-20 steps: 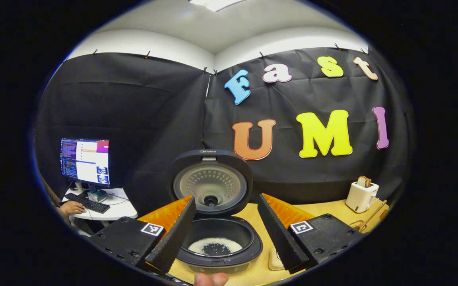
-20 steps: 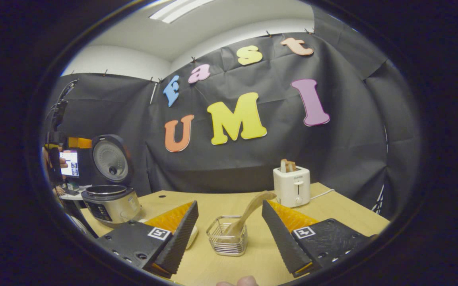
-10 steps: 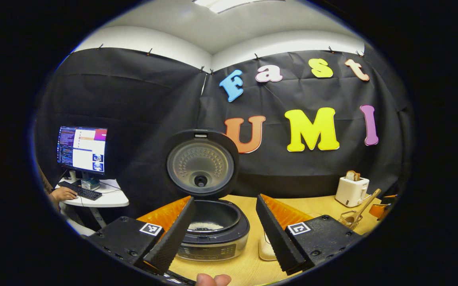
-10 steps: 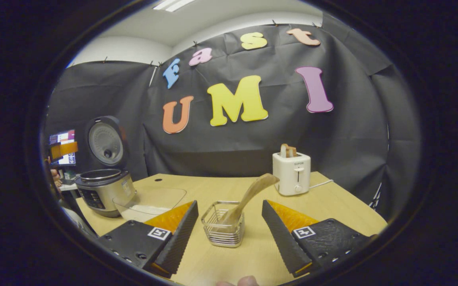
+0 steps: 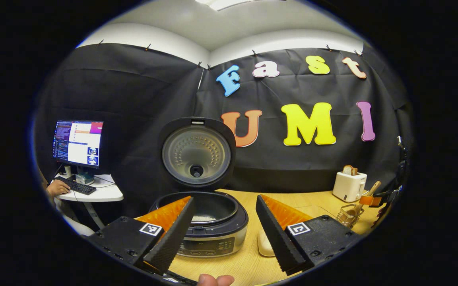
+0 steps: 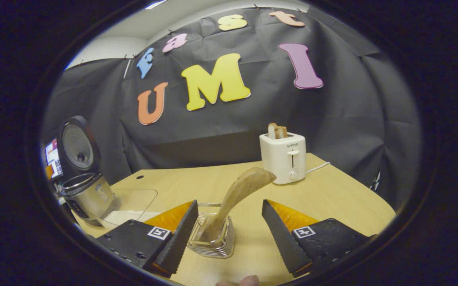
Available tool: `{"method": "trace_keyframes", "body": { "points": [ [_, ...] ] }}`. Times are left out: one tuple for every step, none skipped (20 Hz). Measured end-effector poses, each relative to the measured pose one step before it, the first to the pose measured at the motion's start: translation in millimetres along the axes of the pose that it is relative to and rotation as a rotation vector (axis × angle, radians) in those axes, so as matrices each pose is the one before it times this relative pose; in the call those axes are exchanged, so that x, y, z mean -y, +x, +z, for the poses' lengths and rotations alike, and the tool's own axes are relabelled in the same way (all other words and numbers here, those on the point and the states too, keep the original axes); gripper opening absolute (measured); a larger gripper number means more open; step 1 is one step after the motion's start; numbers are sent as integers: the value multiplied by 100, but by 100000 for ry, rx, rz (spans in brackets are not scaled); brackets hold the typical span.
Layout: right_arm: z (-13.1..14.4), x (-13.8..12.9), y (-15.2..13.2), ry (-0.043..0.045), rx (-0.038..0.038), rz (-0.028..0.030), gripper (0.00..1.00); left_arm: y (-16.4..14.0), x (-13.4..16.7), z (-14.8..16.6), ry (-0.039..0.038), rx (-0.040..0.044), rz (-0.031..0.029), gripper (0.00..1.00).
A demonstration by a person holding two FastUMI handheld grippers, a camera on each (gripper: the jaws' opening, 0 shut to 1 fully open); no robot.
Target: Close the left gripper, press the button to open the rice cooker; take a wooden spoon from the chopstick holder with the right hand, scoop a spoonful of rice and pour it into the rice cooker, then put the wooden spoon back into the chopstick holder.
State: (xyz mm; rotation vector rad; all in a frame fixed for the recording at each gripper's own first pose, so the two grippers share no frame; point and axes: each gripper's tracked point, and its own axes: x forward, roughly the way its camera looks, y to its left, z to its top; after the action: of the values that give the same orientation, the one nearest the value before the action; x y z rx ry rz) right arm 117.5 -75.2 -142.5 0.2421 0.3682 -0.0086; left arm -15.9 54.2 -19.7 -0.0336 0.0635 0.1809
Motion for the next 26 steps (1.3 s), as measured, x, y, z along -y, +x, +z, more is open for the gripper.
{"method": "trace_keyframes", "body": {
  "points": [
    [-228, -166, 464, 3139, -737, 523, 96, 10, -93, 478, 344, 1629, -198, 98],
    [-178, -301, 466, 2420, -1455, 746, 92, -53, 55, 203, 443, 330, -937, 98],
    [-212, -128, 353, 2059, -1155, 191, 95, -241, 180, -104, 491, -511, -1044, 98],
    [74, -247, 83, 1918, -59, 660, 86, -94, 148, -105, 1118, -706, -1072, 98],
    [120, -201, 50, 1111, 155, 223, 82, -51, 9, 23, 1228, -138, 63, 98],
    [117, -45, -91, 724, 827, 117, 80, -80, -80, 108, 1022, 560, 421, 98],
    [191, 24, -62, 38, 428, -155, 80, 33, -129, 174, 638, 612, 141, 99],
    [-70, 101, 34, -167, 143, -592, 73, -21, 60, 0, -28, -190, -395, 98],
    [68, 522, 103, -447, -173, -2357, 58, -50, 74, -186, -297, -398, -401, 98],
    [-10, 581, 54, 471, -283, -2095, 49, -86, 23, 8, -371, -440, -128, 98],
    [80, -407, -262, 2359, -574, 1725, 41, -3, -91, -6, -435, 39, 143, 98],
    [-139, -358, -256, 2105, -585, 1041, 35, -70, -92, 154, -331, 190, -216, 98],
    [-100, -392, 207, 3, -728, 359, 14, -32, -8, 62, -137, 93, 12, 98],
    [142, -234, -142, -8, -24, 1121, 14, -41, -57, 2, 242, -301, 157, 98],
    [224, -177, 181, -752, 315, -424, 5, -95, -79, -4, 273, -5, 216, 98],
    [57, -143, -32, -2377, -479, 58, 4, -43, 73, 125, 229, 144, -162, 98],
    [-41, -245, -237, -1054, -215, -70, 4, -73, 8, 104, -87, 316, -210, 98],
    [456, -174, 5, -1500, 176, 112, 1, -49, -12, 155, -8, 303, -312, 98],
    [413, -286, -130, -1681, 583, 29, 0, 12, -209, 54, 70, 290, 31, 98],
    [671, -372, -381, -1898, 1300, 247, 0, -8, -436, 18, -138, 94, 530, 98],
    [980, -488, -474, -1644, 1807, 562, 0, -38, -646, -23, -629, -85, 1105, 98],
    [1047, -621, -417, -1605, 1991, 700, 0, 39, -555, -12, -1326, -415, 1333, 98],
    [965, -590, -301, -1781, 1277, 620, 0, -31, -302, -271, -2052, -1122, 48, 98],
    [914, -674, -317, -2062, 1008, 805, 1, -86, 149, -26, -1557, -286, -999, 98],
    [1110, -726, -202, -1865, 1192, 767, 1, -10, 156, 98, -716, -413, -597, 98],
    [1186, -892, -114, -2068, 1254, 1056, 1, -39, -296, -24, 606, -188, 361, 98]
  ]
}}
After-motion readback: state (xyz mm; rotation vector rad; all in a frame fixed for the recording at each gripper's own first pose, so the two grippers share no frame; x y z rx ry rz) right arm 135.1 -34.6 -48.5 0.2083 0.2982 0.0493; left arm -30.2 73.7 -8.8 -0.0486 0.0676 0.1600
